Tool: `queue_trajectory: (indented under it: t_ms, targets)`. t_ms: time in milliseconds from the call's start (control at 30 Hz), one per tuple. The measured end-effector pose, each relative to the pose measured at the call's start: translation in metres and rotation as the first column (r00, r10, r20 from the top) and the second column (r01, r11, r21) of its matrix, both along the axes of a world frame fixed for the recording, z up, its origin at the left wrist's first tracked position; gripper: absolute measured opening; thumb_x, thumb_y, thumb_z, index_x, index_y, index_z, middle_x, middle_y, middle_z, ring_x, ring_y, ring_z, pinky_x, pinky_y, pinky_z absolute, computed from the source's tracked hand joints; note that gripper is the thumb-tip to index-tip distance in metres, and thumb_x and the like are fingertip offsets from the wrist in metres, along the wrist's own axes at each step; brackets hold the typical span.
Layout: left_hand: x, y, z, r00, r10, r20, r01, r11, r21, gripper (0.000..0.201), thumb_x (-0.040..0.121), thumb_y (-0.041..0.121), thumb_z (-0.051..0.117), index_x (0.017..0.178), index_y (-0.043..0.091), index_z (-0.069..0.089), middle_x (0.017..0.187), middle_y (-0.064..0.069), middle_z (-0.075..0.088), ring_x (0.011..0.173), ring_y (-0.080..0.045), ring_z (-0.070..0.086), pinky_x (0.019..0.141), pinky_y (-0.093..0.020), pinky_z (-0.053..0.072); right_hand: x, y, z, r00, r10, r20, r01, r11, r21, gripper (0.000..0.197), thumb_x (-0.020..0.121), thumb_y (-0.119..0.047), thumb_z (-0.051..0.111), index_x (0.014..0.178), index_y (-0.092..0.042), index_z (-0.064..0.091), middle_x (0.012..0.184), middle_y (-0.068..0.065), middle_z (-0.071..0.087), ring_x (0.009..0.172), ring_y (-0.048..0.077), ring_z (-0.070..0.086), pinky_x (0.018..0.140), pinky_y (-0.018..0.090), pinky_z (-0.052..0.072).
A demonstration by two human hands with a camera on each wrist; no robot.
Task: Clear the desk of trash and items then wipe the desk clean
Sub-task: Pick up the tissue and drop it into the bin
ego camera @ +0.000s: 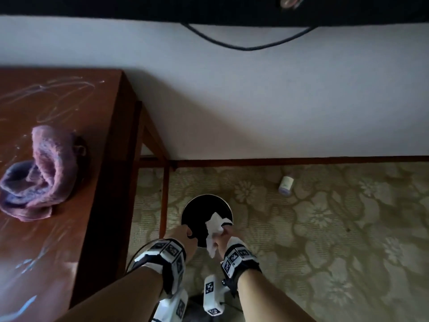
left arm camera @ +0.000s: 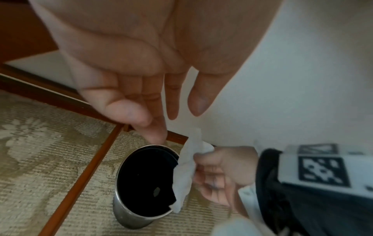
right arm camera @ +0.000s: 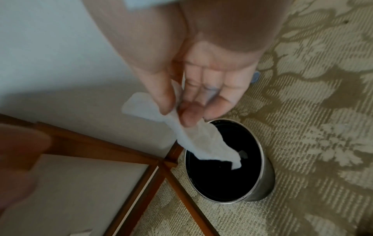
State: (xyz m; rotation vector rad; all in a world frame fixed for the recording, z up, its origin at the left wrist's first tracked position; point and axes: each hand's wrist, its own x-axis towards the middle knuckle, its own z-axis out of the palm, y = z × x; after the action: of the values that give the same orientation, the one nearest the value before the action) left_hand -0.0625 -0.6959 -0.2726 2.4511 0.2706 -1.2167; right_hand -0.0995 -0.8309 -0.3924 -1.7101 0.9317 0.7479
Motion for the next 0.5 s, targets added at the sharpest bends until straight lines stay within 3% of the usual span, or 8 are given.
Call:
queue_trajectory:
  t_ms: [100,200,300,400,500]
  targets:
    - [0.005,0.002,-0.011,0.998,-0.052,-0.018,0.053,0.997,0.049,0.009,0.096,0.027,0.045,0.100,0.019,0.044,0.074,0.008,0.038,0.067,-0.010,0.044,0.068,-0.022,0.039,0.022,0.001,-0.032,0.999,0.012,-0.046,-0.006,0.993,0.121,0.061,0.087,-0.018,0.067,0.141,-0.017,0.037,0.130,0.015,0.055,0.113,0.031,0.060,0.092,0.039,0.053]
    - [0.009,0.002,-0.010,0.997,-0.062,-0.043,0.064,0.997,0.052,0.009,0.097,0.029,0.044,0.099,0.021,0.040,0.073,0.010,0.034,0.065,-0.008,0.040,0.065,-0.022,0.038,0.037,0.006,-0.052,0.980,0.108,-0.166,-0.086,0.988,0.130,0.071,0.093,-0.020,0.060,0.151,-0.023,0.017,0.142,0.018,0.046,0.122,0.034,0.052,0.096,0.043,0.048]
    - [0.012,0.001,-0.002,0.997,-0.056,-0.044,0.058,0.998,0.040,0.011,0.096,0.031,0.044,0.104,0.023,0.046,0.073,0.011,0.036,0.064,-0.006,0.043,0.056,-0.019,0.038,0.037,0.007,-0.053,0.975,0.156,-0.160,-0.151,0.988,0.041,0.064,0.093,-0.022,0.059,0.148,-0.023,0.027,0.131,0.014,0.054,0.106,0.029,0.057,0.081,0.036,0.047]
    - [0.013,-0.002,0.016,0.998,-0.054,-0.031,0.055,0.998,0.027,0.025,0.096,0.032,0.044,0.117,0.019,0.051,0.079,0.007,0.045,0.076,-0.014,0.052,0.067,-0.025,0.045,0.020,0.001,-0.027,0.993,0.117,-0.008,-0.116,0.992,0.040,0.046,0.087,-0.015,0.064,0.131,-0.014,0.050,0.101,0.006,0.061,0.089,0.022,0.058,0.079,0.032,0.046]
    - [0.012,-0.005,0.048,0.999,-0.040,0.003,0.040,0.999,0.001,0.029,0.096,0.030,0.046,0.120,0.016,0.053,0.101,-0.001,0.056,0.090,-0.017,0.057,0.076,-0.028,0.048,0.007,-0.011,0.026,0.989,0.112,0.102,-0.114,0.993,0.014,0.035,0.083,-0.019,0.066,0.117,-0.014,0.057,0.095,0.005,0.066,0.089,0.022,0.066,0.081,0.034,0.054]
